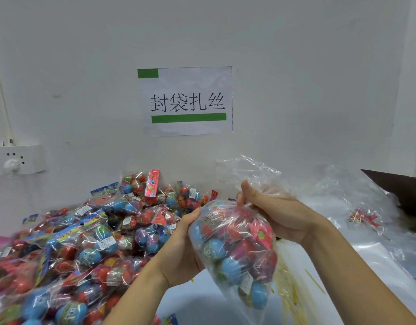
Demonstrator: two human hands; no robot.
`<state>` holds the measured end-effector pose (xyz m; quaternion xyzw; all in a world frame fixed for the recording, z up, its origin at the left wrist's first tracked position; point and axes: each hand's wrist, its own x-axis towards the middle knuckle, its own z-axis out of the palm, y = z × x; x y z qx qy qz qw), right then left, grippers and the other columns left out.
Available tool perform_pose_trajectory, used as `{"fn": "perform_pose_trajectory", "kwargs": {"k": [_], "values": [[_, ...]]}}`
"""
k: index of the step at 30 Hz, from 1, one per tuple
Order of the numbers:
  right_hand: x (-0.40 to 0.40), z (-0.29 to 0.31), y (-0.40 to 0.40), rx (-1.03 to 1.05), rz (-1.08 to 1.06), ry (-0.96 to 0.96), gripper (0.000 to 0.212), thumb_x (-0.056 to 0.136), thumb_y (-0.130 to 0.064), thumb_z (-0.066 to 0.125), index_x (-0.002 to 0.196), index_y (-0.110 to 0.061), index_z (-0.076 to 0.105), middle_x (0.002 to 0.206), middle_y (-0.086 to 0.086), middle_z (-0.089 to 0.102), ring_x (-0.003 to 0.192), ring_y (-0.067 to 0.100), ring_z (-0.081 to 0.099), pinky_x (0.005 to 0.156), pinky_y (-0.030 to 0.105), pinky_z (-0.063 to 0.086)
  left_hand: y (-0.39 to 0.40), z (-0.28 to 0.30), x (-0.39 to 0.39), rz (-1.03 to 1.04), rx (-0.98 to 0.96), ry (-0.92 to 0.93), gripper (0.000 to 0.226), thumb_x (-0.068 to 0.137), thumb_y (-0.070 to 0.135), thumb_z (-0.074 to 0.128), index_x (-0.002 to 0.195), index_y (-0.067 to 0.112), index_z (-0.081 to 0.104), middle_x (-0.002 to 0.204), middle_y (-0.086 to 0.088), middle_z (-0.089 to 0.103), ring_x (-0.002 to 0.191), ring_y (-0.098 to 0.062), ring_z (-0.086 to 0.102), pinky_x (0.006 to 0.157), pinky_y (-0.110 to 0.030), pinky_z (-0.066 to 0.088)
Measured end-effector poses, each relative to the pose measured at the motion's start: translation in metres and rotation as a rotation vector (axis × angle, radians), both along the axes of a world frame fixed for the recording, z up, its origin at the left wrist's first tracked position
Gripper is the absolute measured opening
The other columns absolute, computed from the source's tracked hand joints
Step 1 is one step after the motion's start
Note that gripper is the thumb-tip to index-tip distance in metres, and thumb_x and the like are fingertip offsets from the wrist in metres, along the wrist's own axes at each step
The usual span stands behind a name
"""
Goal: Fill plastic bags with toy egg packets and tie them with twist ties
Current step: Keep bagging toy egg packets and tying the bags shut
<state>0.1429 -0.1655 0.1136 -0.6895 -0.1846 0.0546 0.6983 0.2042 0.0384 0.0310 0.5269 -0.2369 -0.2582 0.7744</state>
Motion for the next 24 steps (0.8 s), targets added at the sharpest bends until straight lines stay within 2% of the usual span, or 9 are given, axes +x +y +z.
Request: {"fn": "perform_pose_trajectory", "kwargs": {"k": [4, 6, 9, 11, 13, 16, 19, 22, 24], "values": [[-0.001, -0.001, -0.005, 0.139, 0.120, 0.000, 0.026, 0.070, -0.040, 0.072, 0.073, -0.015, 0.077, 0.077, 0.009, 0.070, 0.065, 0.016, 0.069, 0.063, 0.024, 0.059, 0.002, 0.002, -0.001, 0.015, 0.003, 0.013, 0.075, 0.084, 0.066, 0.049, 0.140, 0.018, 0.057, 0.143, -0.018, 0.055, 0.130, -0.035, 0.051, 0.114, -0.052, 0.035], [-0.001, -0.002, -0.006, 0.160, 0.149, 0.000, 0.020, 0.080, -0.026, 0.064, 0.077, -0.013, 0.079, 0.086, 0.007, 0.074, 0.078, 0.016, 0.073, 0.069, 0.024, 0.059, 0.003, 0.003, -0.002, 0.026, 0.009, 0.002, 0.075, 0.084, 0.065, 0.050, 0.139, 0.016, 0.057, 0.140, -0.018, 0.057, 0.125, -0.033, 0.055, 0.112, -0.051, 0.036], [0.001, -0.003, -0.009, 0.169, 0.133, -0.009, 0.024, 0.086, -0.014, 0.056, 0.081, -0.011, 0.080, 0.093, 0.004, 0.075, 0.092, 0.018, 0.072, 0.076, 0.026, 0.059, 0.006, 0.004, -0.002, 0.037, 0.019, -0.019, 0.073, 0.085, 0.063, 0.048, 0.140, 0.016, 0.057, 0.138, -0.018, 0.059, 0.121, -0.031, 0.058, 0.107, -0.049, 0.042], [0.004, -0.004, -0.010, 0.188, 0.081, -0.005, 0.020, 0.084, -0.014, 0.059, 0.084, -0.007, 0.077, 0.090, 0.008, 0.075, 0.085, 0.020, 0.073, 0.071, 0.027, 0.060, 0.008, 0.005, -0.003, 0.028, 0.018, -0.029, 0.069, 0.087, 0.062, 0.048, 0.139, 0.018, 0.057, 0.134, -0.016, 0.062, 0.116, -0.028, 0.063, 0.094, -0.044, 0.053], [0.007, -0.005, -0.011, 0.172, 0.018, -0.019, 0.020, 0.084, -0.017, 0.062, 0.084, -0.007, 0.079, 0.084, 0.009, 0.075, 0.076, 0.020, 0.074, 0.066, 0.027, 0.060, 0.009, 0.006, -0.005, 0.010, 0.026, -0.070, 0.062, 0.090, 0.060, 0.048, 0.140, 0.024, 0.056, 0.131, -0.012, 0.065, 0.113, -0.025, 0.066, 0.085, -0.039, 0.057], [0.010, -0.005, -0.012, 0.114, -0.042, -0.081, 0.019, 0.084, -0.020, 0.066, 0.078, -0.012, 0.081, 0.079, 0.008, 0.076, 0.073, 0.019, 0.074, 0.062, 0.025, 0.058, 0.008, 0.010, -0.007, 0.033, 0.059, -0.150, 0.057, 0.089, 0.058, 0.050, 0.140, 0.032, 0.054, 0.137, -0.010, 0.062, 0.119, -0.030, 0.063, 0.090, -0.044, 0.056], [0.014, -0.007, -0.014, 0.098, -0.093, -0.112, 0.015, 0.087, -0.015, 0.070, 0.077, -0.008, 0.079, 0.077, 0.009, 0.073, 0.070, 0.020, 0.072, 0.060, 0.026, 0.056, 0.007, 0.009, -0.003, 0.060, 0.053, -0.192, 0.054, 0.085, 0.053, 0.060, 0.134, 0.032, 0.059, 0.137, -0.014, 0.061, 0.121, -0.035, 0.061, 0.099, -0.051, 0.052], [0.020, -0.012, -0.014, 0.090, -0.174, -0.145, 0.015, 0.078, -0.017, 0.076, 0.077, -0.002, 0.073, 0.076, 0.006, 0.073, 0.072, 0.020, 0.071, 0.063, 0.028, 0.056, 0.009, 0.007, 0.000, 0.070, 0.098, -0.242, 0.043, 0.087, 0.046, 0.062, 0.128, 0.033, 0.064, 0.133, -0.013, 0.064, 0.122, -0.035, 0.061, 0.105, -0.054, 0.048], [0.023, -0.016, -0.013, 0.038, -0.256, -0.192, 0.021, 0.074, -0.021, 0.079, 0.080, -0.003, 0.071, 0.076, 0.005, 0.072, 0.075, 0.021, 0.070, 0.068, 0.033, 0.055, 0.010, 0.006, 0.001, 0.098, 0.136, -0.267, 0.042, 0.093, 0.038, 0.060, 0.133, 0.028, 0.061, 0.135, -0.015, 0.062, 0.125, -0.038, 0.057, 0.108, -0.056, 0.044]]}}
